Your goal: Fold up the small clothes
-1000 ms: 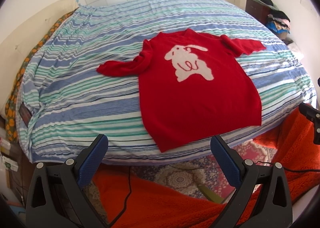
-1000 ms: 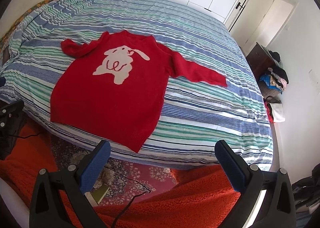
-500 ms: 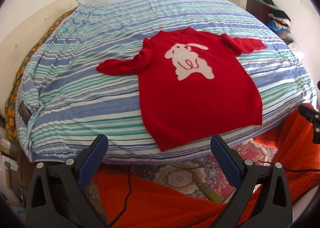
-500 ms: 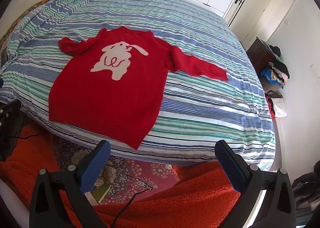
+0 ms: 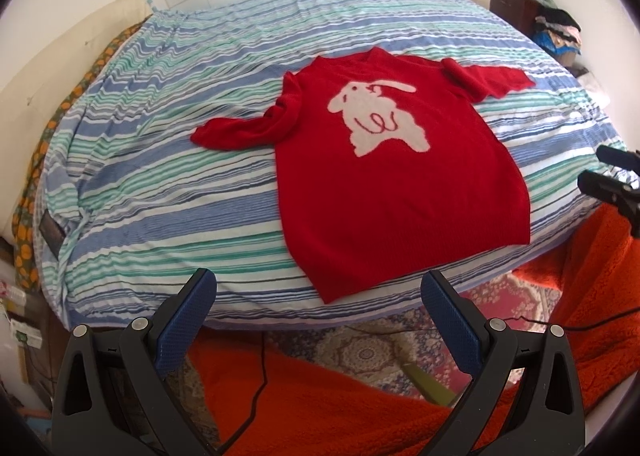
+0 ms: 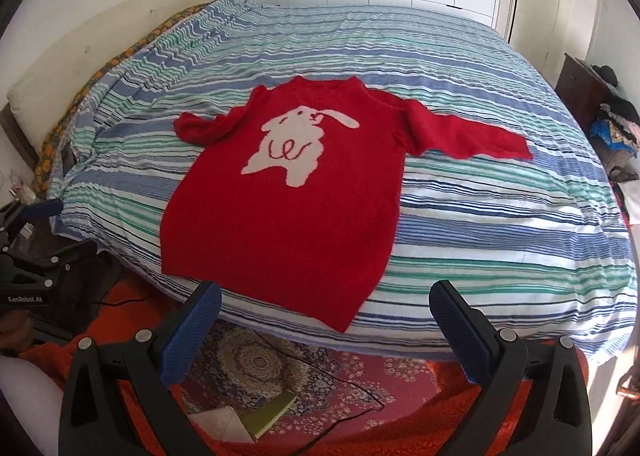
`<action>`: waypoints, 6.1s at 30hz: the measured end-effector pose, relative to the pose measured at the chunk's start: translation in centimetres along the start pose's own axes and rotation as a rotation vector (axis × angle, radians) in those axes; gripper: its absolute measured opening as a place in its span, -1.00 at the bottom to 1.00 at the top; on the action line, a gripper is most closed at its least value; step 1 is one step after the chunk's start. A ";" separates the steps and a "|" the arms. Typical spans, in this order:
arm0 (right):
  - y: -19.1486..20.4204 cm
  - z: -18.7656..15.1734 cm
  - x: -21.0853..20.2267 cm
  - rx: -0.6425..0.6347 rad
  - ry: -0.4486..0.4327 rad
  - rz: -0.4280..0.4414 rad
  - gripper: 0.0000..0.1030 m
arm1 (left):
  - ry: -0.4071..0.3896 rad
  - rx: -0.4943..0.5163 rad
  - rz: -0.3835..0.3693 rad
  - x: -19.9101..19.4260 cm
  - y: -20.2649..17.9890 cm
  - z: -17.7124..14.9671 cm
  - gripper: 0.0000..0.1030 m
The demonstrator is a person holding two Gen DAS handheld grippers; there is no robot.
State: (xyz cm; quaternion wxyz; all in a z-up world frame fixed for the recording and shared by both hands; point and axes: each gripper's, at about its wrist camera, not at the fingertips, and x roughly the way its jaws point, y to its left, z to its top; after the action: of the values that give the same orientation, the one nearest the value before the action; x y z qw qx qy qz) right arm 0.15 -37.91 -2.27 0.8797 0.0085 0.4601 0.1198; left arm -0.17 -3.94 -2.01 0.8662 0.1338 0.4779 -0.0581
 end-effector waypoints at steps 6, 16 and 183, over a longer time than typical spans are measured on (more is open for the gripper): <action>-15.8 3.8 6.0 0.255 -0.129 0.000 0.97 | 0.016 0.013 0.014 0.2 -0.3 0.2 0.99; -37.8 8.8 17.1 0.942 -0.202 0.147 0.42 | 0.091 0.015 0.084 2.2 -1.0 1.7 0.99; 0.0 -1.3 15.2 -0.117 0.076 0.017 0.20 | 0.290 -0.712 -0.033 28.3 46.4 9.7 -0.96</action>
State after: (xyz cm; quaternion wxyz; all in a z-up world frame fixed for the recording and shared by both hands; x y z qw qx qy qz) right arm 7.48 -34.67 -15.30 0.8597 -0.0436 0.4850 0.1542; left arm 33.45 38.53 -12.76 0.7808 -0.1765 0.5878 0.1170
